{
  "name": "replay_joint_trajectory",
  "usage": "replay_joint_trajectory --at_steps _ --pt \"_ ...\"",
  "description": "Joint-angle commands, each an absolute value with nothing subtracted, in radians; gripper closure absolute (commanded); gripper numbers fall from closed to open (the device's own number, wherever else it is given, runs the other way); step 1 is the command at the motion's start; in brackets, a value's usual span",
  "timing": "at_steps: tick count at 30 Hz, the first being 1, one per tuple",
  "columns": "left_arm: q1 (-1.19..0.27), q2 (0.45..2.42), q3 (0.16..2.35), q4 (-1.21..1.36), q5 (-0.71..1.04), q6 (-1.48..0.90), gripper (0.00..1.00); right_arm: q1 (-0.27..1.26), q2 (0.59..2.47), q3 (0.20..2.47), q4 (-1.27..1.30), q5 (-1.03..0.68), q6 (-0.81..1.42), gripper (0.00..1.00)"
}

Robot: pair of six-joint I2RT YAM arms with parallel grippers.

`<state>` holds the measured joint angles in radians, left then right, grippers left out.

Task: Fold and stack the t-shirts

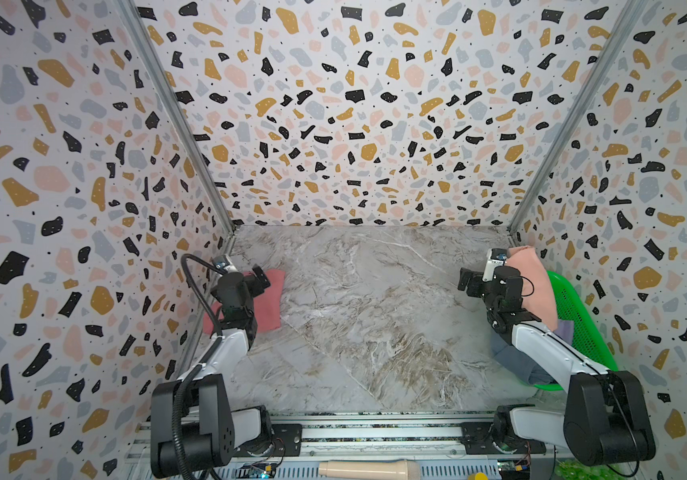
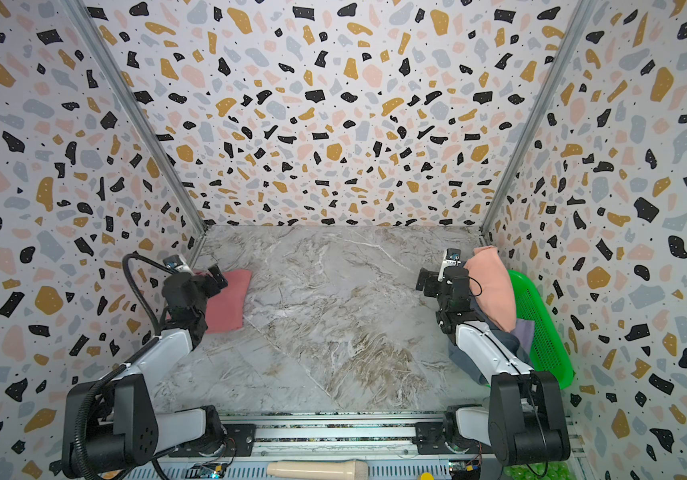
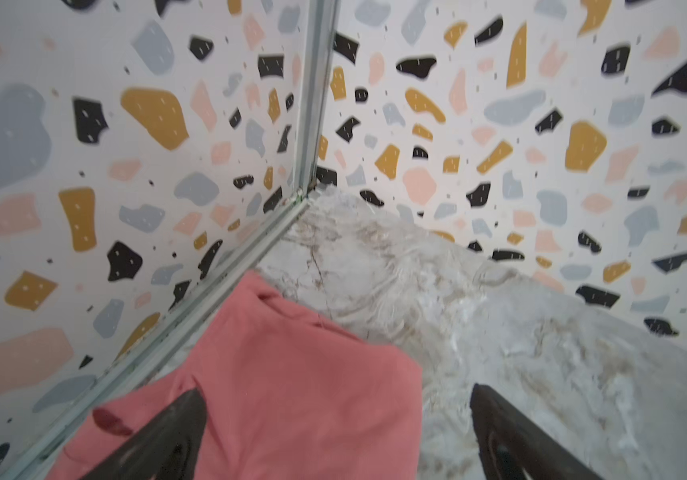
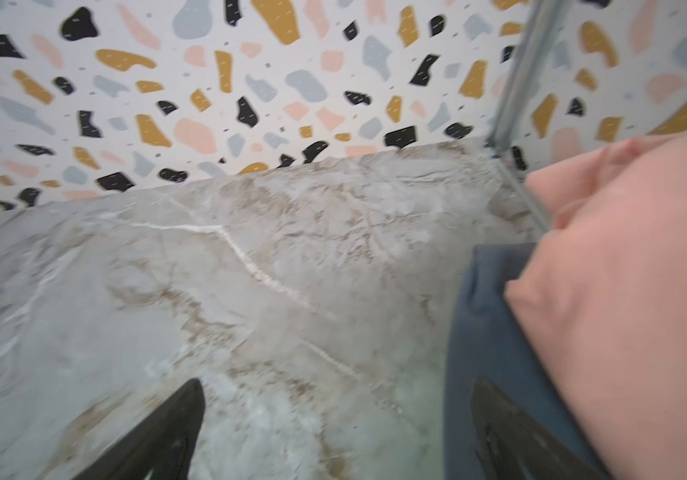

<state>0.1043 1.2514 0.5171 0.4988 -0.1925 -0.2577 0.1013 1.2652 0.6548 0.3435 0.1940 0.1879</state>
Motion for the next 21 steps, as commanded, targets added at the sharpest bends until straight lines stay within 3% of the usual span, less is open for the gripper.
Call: replay_joint_trajectory --at_steps 1,7,11,21 --pt "0.006 1.213 0.443 0.675 -0.337 -0.155 0.0 0.106 1.24 0.609 0.462 0.406 0.112 0.01" --pt "-0.078 1.196 0.245 0.888 -0.515 -0.109 0.0 0.113 1.175 0.367 0.702 0.421 0.093 0.01" --pt "-0.078 1.243 0.154 1.107 -0.506 -0.081 0.0 0.111 1.209 0.279 0.839 0.392 0.072 0.01" --pt "-0.078 1.425 0.171 1.236 -0.457 -0.038 0.0 0.094 1.358 0.223 1.114 0.173 0.017 0.01"
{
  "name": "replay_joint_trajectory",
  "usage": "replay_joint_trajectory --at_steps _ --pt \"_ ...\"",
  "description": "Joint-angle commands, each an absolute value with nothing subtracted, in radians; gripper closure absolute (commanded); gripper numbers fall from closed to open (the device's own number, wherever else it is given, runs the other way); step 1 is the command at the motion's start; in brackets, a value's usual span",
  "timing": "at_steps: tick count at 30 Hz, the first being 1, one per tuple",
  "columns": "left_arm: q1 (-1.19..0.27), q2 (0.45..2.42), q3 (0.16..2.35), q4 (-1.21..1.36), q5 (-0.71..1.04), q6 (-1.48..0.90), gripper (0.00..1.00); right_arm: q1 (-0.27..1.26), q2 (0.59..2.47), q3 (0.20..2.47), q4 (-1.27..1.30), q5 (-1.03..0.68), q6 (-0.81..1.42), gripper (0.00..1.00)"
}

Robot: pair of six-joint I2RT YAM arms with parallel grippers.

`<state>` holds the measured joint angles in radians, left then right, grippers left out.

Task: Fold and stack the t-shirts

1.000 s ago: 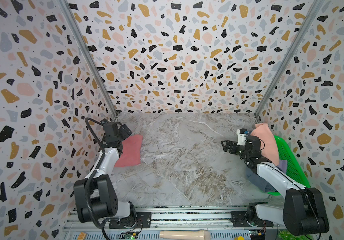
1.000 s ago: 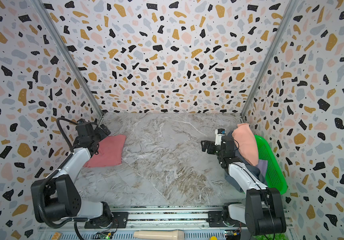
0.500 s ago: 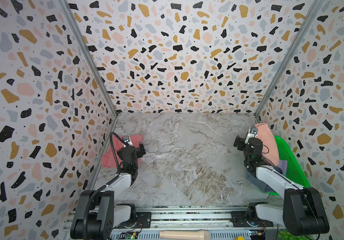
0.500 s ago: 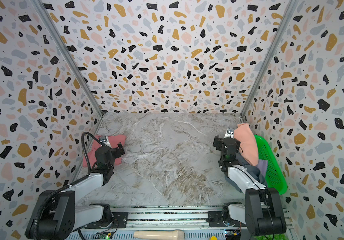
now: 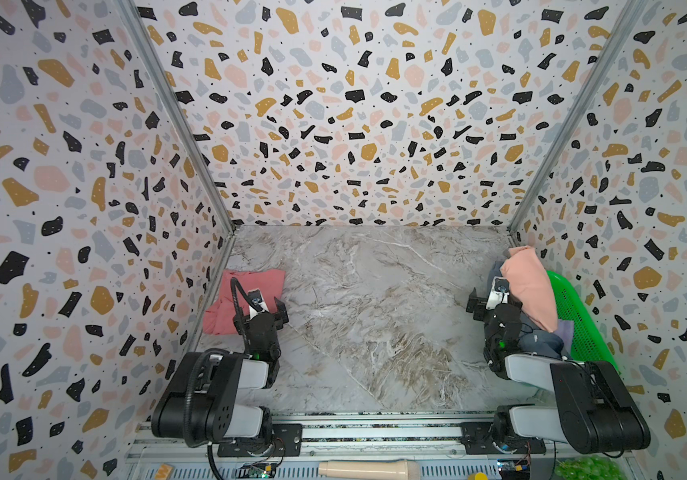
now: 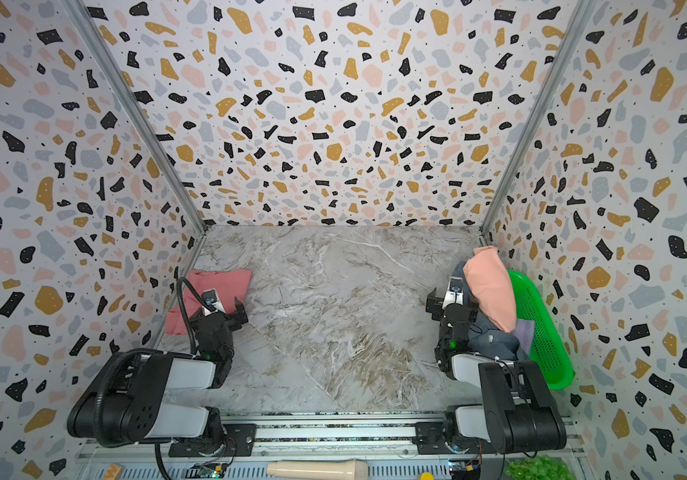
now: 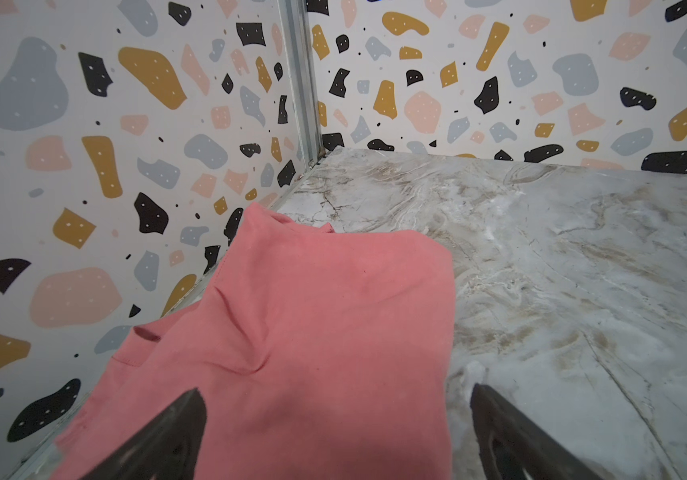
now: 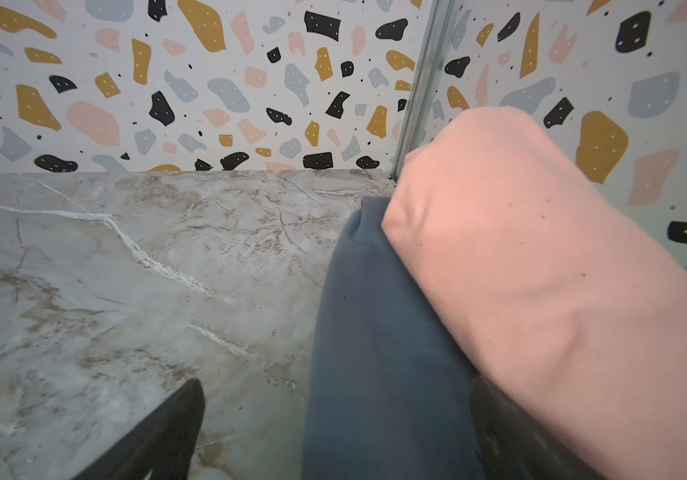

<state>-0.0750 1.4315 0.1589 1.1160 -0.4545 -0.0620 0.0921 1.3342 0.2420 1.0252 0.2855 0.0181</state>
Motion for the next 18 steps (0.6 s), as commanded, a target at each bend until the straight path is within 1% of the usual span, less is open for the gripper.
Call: replay_joint_trajectory --at_steps 1,3,5,8,18 --pt "-0.078 1.418 0.182 1.2 -0.456 -0.043 0.0 0.096 1.376 0.222 1.13 0.165 0.015 0.01" --pt "-0.078 1.432 0.174 1.24 -0.46 -0.04 0.0 0.097 1.433 0.207 1.203 0.144 0.006 0.01" --pt "-0.078 1.422 0.182 1.207 -0.457 -0.044 0.0 0.098 1.505 0.19 1.312 0.158 0.004 0.01" --pt "-0.078 1.428 0.182 1.214 -0.464 -0.045 0.01 0.084 1.492 0.197 1.267 0.129 0.016 0.01" --pt "-0.078 1.423 0.179 1.215 -0.465 -0.045 0.0 0.082 1.491 0.193 1.273 0.126 0.013 0.01"
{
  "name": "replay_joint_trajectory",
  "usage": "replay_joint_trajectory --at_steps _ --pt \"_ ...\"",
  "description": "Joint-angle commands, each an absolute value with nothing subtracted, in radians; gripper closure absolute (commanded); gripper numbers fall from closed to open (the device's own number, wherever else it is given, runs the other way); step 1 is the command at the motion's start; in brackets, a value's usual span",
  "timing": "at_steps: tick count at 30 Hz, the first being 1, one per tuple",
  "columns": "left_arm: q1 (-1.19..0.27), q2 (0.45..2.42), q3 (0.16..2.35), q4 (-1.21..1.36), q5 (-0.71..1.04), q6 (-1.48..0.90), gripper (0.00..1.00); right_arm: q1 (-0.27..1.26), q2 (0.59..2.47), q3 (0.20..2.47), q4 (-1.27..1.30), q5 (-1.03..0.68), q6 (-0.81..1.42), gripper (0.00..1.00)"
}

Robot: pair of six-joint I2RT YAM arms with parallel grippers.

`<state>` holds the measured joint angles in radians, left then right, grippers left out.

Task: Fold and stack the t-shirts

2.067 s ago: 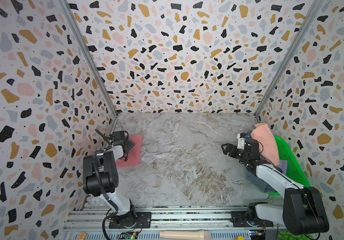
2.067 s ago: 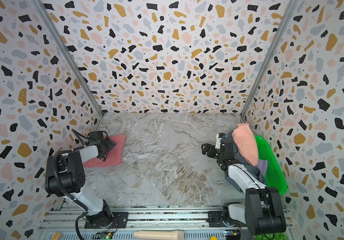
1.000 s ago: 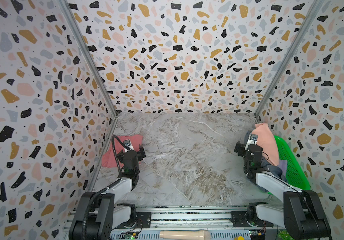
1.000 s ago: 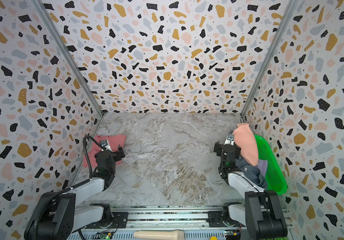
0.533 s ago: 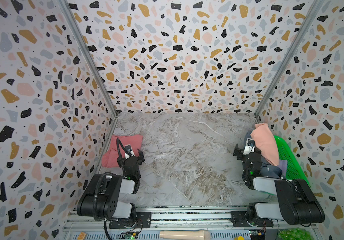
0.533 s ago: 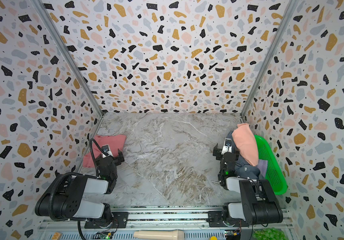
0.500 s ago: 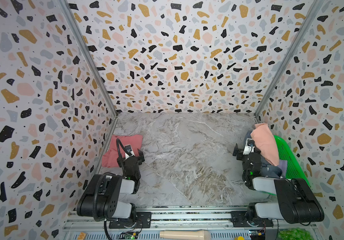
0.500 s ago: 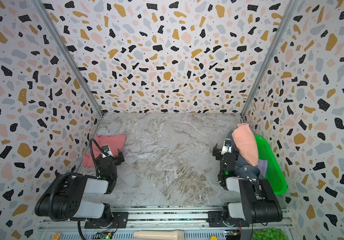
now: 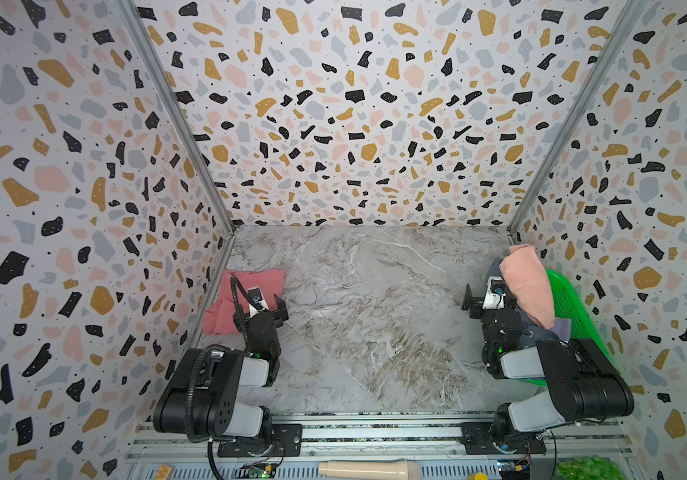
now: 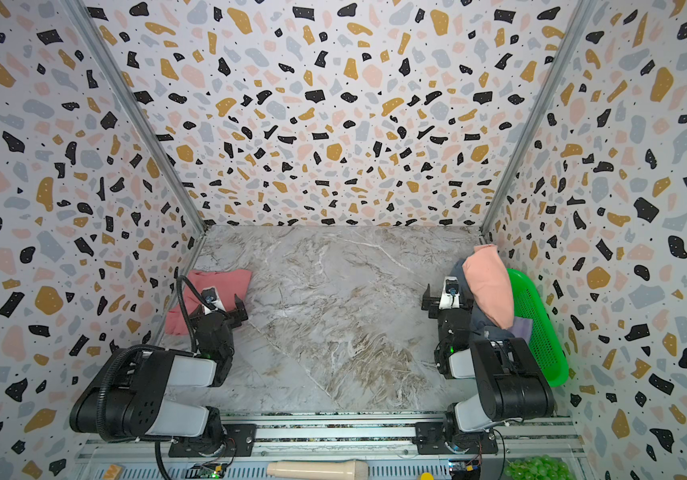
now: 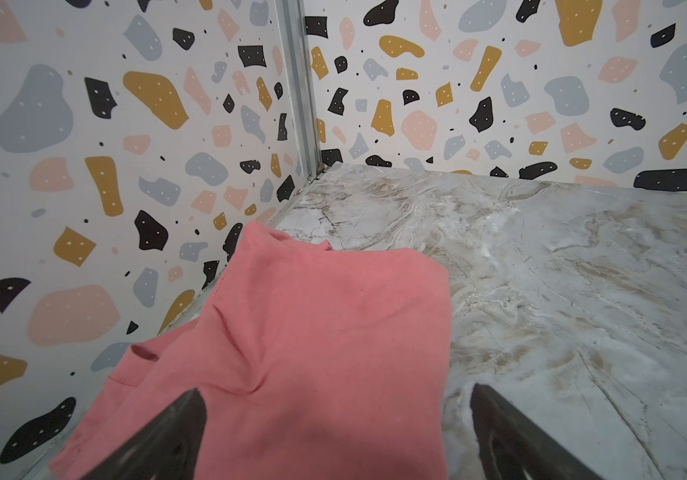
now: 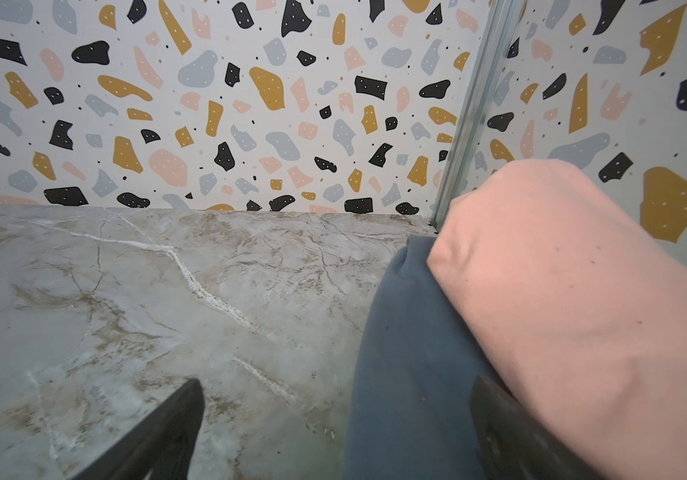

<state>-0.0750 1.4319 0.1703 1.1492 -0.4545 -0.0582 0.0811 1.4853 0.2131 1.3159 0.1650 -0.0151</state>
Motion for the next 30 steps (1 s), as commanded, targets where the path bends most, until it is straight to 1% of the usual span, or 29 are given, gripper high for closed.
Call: replay_joint_trajectory --at_steps 1,30 --pt "-0.078 1.423 0.178 1.218 -0.466 -0.045 0.0 0.084 1.492 0.193 1.276 0.126 0.012 0.01" --pt "-0.078 1.436 0.184 1.22 -0.456 -0.038 0.0 0.085 1.498 0.202 1.266 0.13 0.013 0.01"
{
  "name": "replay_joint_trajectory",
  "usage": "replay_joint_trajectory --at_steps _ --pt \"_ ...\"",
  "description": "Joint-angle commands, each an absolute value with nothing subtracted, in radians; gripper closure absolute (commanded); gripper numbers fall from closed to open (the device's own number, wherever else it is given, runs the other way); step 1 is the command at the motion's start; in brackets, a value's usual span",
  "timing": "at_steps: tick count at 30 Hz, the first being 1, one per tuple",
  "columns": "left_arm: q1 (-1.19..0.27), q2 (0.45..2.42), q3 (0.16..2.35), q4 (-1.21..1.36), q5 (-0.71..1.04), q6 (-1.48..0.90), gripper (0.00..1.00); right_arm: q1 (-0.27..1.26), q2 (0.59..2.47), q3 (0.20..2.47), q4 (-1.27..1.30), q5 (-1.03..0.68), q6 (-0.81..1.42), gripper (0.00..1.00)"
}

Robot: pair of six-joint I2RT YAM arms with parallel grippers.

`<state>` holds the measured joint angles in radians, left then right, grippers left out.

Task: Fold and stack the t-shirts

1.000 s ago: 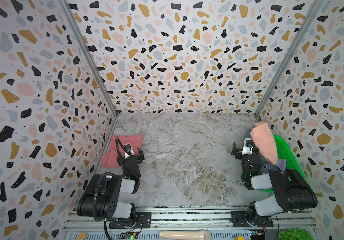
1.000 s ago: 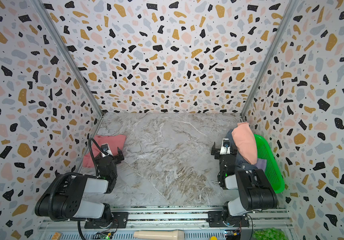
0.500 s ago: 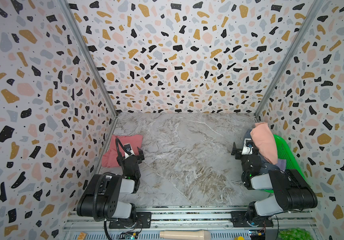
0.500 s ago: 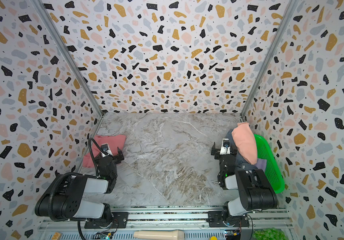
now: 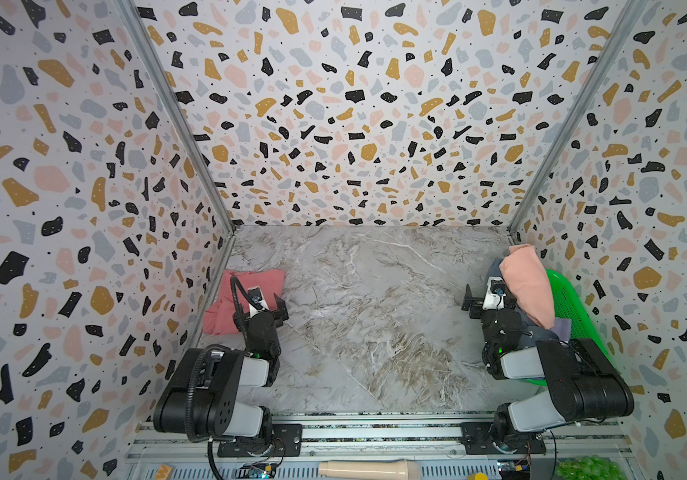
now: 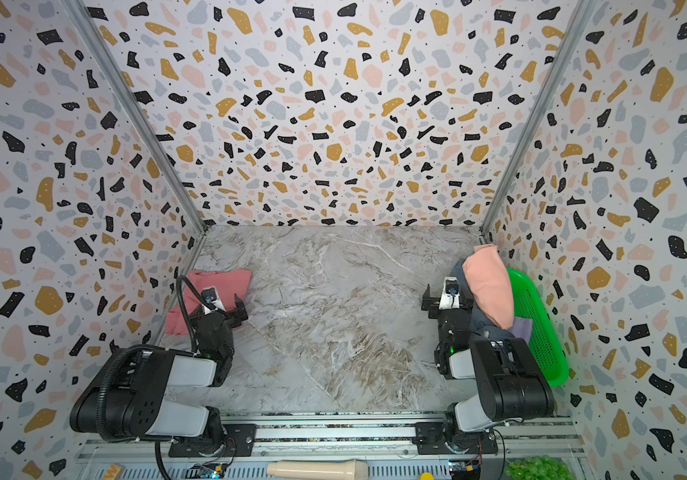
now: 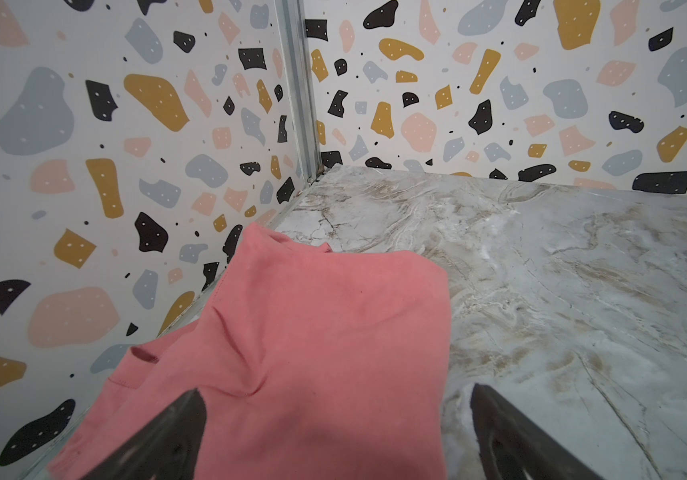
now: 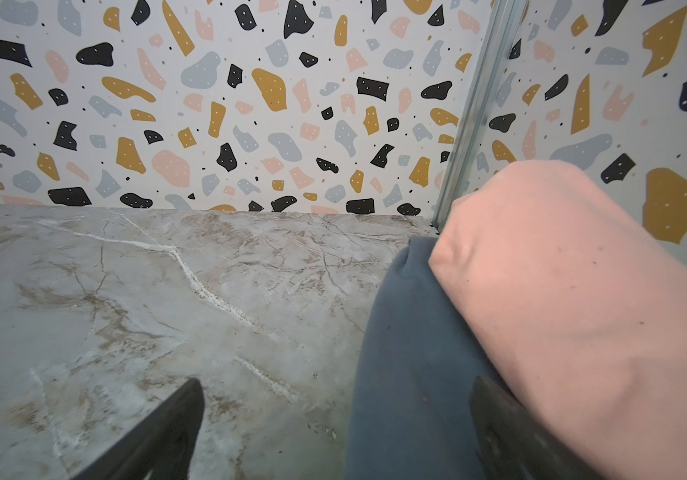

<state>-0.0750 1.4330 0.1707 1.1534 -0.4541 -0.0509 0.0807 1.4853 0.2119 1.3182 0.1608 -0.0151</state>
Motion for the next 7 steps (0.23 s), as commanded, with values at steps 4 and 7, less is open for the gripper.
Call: replay_joint_trajectory --at_steps 4,7 --pt "-0.078 1.425 0.187 1.203 -0.461 -0.044 0.0 0.086 1.496 0.199 1.269 0.129 0.014 0.01" --pt "-0.078 1.424 0.181 1.212 -0.46 -0.045 0.0 0.085 1.494 0.197 1.271 0.127 0.012 0.01"
